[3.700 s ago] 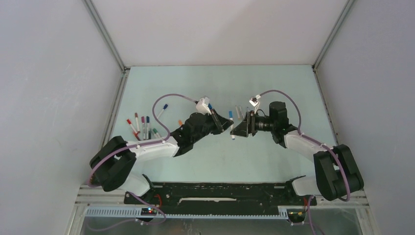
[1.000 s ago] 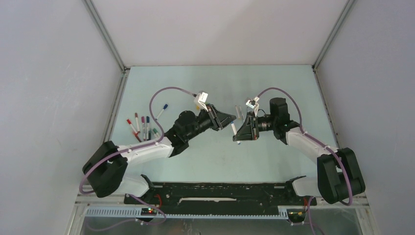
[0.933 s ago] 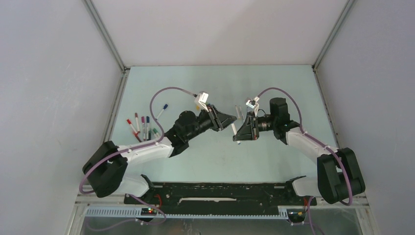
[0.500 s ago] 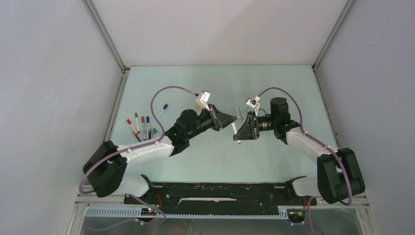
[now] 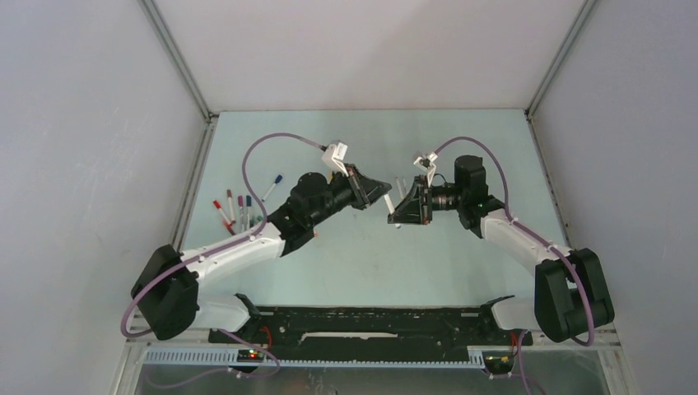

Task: Open the pen caps
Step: Open the pen cap from the pen, then place the pen at the center of the board.

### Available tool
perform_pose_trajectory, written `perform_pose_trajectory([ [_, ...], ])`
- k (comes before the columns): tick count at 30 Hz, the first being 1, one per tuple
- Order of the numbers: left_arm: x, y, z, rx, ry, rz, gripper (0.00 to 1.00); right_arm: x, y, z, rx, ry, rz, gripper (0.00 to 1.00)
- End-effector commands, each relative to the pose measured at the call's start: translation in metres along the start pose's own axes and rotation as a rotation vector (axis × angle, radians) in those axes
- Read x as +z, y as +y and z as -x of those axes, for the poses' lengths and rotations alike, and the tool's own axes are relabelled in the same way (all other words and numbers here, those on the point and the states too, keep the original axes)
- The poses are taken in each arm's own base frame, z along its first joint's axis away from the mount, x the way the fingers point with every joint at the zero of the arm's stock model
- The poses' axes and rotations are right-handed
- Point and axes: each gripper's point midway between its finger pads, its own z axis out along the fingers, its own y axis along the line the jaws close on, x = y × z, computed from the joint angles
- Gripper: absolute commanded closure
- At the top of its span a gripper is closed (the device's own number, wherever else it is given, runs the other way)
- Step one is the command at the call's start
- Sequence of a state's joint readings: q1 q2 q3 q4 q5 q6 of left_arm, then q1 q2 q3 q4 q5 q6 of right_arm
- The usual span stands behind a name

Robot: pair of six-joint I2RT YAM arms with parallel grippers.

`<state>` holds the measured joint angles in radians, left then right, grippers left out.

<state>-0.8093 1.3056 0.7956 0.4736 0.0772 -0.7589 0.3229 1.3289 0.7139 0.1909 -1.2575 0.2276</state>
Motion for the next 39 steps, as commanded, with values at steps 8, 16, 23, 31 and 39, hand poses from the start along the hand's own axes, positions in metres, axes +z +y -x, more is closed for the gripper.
perform_pose_trajectory([
  [8, -0.033, -0.019, 0.194, 0.127, -0.523, 0.079, 1.0, 0.005, 0.012, -0.026, 0.061, 0.067, 0.067, 1.0],
  [16, -0.051, -0.016, 0.222, 0.132, -0.608, 0.112, 1.0, 0.008, 0.016, -0.031, 0.045, 0.085, 0.081, 1.0],
  [23, -0.065, -0.016, 0.261, 0.147, -0.689, 0.126, 1.0, 0.009, 0.014, -0.034, 0.024, 0.095, 0.07, 1.0],
  [31, -0.07, 0.016, 0.202, 0.185, -0.455, 0.182, 1.0, -0.055, -0.047, 0.006, -0.11, 0.011, -0.391, 1.0],
  [39, -0.087, 0.079, 0.077, 0.095, -0.116, 0.245, 1.0, -0.141, -0.128, 0.008, 0.045, -0.077, -0.886, 1.0],
])
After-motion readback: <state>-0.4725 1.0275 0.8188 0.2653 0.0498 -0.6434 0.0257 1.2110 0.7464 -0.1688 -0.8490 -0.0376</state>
